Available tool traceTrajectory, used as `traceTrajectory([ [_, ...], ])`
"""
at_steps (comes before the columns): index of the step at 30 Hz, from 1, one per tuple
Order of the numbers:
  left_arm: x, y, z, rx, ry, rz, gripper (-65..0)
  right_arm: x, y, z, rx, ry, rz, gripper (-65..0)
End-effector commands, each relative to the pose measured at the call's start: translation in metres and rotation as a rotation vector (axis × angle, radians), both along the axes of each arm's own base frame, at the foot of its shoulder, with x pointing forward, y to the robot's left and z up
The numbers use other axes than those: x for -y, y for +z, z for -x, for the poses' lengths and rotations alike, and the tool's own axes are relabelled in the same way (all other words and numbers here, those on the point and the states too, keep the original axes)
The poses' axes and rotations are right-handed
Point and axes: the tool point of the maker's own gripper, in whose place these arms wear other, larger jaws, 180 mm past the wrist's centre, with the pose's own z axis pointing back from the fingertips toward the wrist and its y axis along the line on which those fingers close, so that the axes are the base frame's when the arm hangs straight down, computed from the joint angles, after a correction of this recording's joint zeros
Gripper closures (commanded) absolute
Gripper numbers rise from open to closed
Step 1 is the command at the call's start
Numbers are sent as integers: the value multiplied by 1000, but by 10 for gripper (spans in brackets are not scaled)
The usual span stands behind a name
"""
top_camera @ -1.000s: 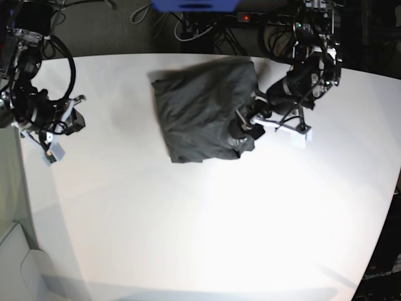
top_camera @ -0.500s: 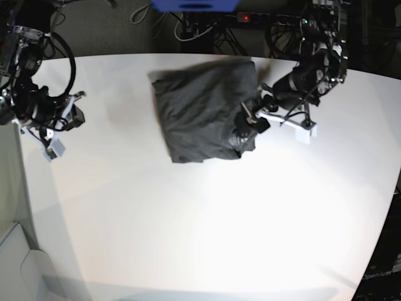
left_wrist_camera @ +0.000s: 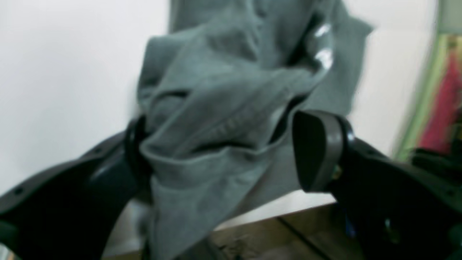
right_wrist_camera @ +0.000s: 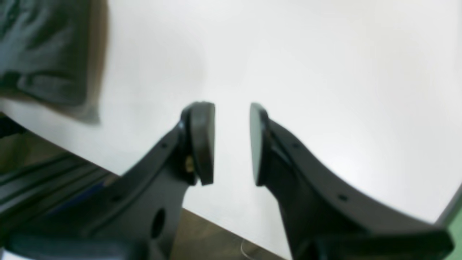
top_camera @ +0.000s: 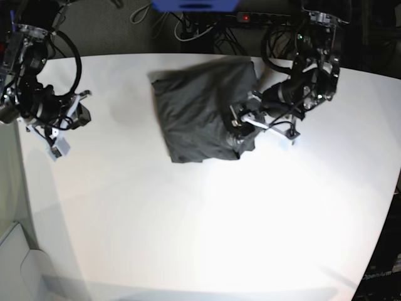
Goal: Layout the t-shirt on the table in an organized manner, then fold the t-shirt properly
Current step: 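Grasp the bundle's edge with the left gripper and tuck it under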
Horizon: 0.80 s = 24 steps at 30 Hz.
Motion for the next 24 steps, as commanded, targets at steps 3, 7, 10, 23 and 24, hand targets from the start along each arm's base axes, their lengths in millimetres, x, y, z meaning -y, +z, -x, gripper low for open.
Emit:
traceTrajectory([
  [3,9,2,-5,9,-31,-7,-520,4,11,-8,45,3,7,-144],
  [7,5,-11,-1,-29,-23,-20,-520,5,8,-4,32,4,10,-144],
  [10,2,-23,3,-66,-19,-29,-520,5,8,-3,31,4,10,-144],
  [23,6,-45,-2,-121,-69,-68,-152,12,10,-3,31,5,32,-144],
  [24,7,-47,-3,-127,-75,-73,-81,13,11,-3,31,5,35,-144],
])
